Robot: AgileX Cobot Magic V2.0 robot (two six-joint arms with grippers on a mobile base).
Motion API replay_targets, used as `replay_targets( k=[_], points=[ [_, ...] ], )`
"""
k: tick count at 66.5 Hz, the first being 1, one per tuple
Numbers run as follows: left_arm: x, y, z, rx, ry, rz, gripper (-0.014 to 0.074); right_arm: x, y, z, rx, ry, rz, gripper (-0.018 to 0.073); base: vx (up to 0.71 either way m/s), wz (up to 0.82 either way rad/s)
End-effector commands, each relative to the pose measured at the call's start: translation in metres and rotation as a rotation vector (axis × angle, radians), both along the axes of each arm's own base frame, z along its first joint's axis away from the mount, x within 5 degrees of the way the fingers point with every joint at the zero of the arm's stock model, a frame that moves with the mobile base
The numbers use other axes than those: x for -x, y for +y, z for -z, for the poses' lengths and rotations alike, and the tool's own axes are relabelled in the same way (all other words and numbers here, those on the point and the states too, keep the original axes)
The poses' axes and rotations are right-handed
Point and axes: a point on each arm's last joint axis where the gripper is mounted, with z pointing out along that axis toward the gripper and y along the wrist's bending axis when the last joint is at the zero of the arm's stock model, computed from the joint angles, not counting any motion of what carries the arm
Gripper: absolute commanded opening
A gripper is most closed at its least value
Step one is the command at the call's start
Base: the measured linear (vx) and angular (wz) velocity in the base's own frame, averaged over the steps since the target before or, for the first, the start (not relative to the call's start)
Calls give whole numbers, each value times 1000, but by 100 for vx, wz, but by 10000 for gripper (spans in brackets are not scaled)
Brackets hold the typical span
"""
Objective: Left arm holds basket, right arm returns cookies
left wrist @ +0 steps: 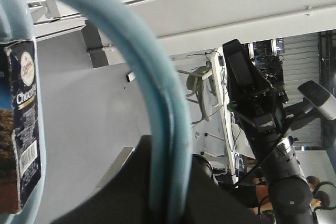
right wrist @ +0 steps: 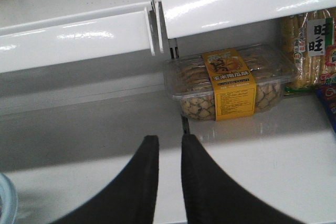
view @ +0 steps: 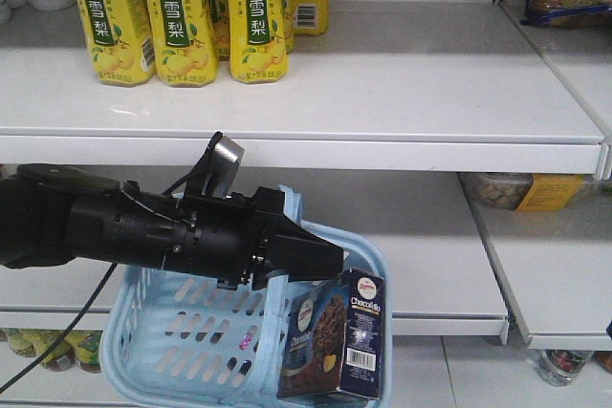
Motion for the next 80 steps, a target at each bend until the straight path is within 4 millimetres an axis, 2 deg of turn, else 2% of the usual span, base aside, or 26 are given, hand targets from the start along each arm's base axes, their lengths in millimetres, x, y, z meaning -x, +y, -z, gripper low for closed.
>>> replay_targets(
  k=[1, 12, 19, 32, 40, 49, 56, 68, 80],
  points=[
    [-10, 3, -37, 158, -60, -115, -3, -4, -2, -17, 3, -92, 15, 204, 0, 0],
    [-10, 3, -37, 158, -60, -115, -3, -4, -2, -17, -13, -93, 17, 352, 0, 0],
    [-10, 3, -37, 158, -60, -115, -3, -4, -1, -17, -36, -94, 21, 415, 0, 0],
    [-10, 3, -37, 158, -60, -115, -3, -4, -1, -16, -96, -74, 27, 444, 0, 0],
    [-10, 3, -37, 158, -60, -115, -3, -4, 4, -28, -149, -11, -6, 444, 0, 0],
    [-10, 3, -37, 158, -60, -115, -3, -12, 20, -45, -175, 73, -152, 444, 0, 0],
    [-10, 3, -37, 158, -60, -115, -3, -22, 39, -49, -202, 178, -290, 444, 0, 0],
    [-10, 3, -37, 158, -60, -115, -3, -40, 71, -47, -309, 336, -447, 444, 0, 0],
    [-10, 3, -37, 158, -60, -115, -3, -58, 95, -34, -371, 471, -509, 445, 0, 0]
  ],
)
